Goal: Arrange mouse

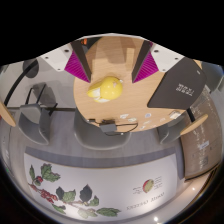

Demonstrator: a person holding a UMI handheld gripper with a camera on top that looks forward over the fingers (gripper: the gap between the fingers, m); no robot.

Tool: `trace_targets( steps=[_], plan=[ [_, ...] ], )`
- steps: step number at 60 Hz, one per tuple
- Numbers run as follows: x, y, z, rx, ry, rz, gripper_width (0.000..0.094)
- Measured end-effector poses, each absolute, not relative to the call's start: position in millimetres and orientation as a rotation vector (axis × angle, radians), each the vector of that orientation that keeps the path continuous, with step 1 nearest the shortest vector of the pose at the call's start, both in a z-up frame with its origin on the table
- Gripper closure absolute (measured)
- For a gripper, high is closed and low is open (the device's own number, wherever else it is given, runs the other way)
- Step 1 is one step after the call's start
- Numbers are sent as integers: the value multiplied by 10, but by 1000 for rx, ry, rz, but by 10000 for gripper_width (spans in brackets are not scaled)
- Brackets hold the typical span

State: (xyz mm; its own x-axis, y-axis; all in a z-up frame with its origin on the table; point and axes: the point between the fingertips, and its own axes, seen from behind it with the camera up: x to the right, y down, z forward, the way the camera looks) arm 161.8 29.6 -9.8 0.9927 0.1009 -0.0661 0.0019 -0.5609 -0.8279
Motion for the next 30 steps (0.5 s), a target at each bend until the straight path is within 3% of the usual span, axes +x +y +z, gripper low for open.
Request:
trace_targets(
  steps=[16, 18, 21, 30],
  plan=[
    [1515, 897, -199, -2212, -147, 53, 143],
    [1485, 953, -155, -2203, -153, 62, 211],
    [1508, 952, -163, -2220, -117, 57, 416],
    [1548, 939, -175, -2220, -63, 50, 564]
  ],
)
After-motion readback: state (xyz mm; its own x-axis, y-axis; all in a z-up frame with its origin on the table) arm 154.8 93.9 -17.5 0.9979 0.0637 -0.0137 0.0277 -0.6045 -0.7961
